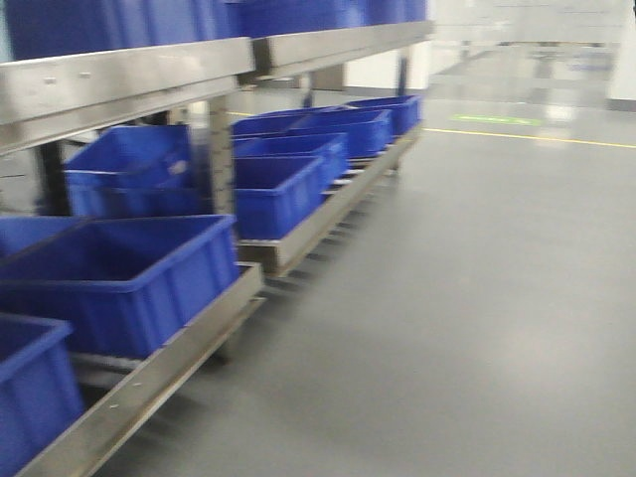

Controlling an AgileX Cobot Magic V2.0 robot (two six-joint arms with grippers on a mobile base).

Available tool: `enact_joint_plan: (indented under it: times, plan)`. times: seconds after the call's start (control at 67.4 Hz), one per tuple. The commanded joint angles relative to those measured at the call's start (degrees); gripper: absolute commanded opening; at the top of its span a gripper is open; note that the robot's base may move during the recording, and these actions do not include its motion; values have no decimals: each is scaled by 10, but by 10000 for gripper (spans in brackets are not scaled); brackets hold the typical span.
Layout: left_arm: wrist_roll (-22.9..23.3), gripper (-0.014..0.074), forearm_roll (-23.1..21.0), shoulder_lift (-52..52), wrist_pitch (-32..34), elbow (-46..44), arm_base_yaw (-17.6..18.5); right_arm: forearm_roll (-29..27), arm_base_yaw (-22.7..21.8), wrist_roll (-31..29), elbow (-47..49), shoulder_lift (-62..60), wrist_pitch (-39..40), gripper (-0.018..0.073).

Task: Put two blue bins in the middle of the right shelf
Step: 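Drive across the floor past the red table holding the bin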

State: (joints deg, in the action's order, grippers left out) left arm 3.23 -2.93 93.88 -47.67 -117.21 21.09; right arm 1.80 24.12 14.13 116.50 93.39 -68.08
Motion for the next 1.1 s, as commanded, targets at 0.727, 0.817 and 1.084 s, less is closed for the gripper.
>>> enact_joint_plan:
  times: [0.727,0.817,1.084]
  plan:
    - [4,-111,-5,-7,40,-7,3,-3,-1,-21,8,-7,8,-153]
    - [4,-111,-5,-7,40,-7,3,-3,-1,-21,8,-7,8,-153]
    - [4,-111,-5,-7,40,-7,3,-3,-1,-21,8,-7,8,-153]
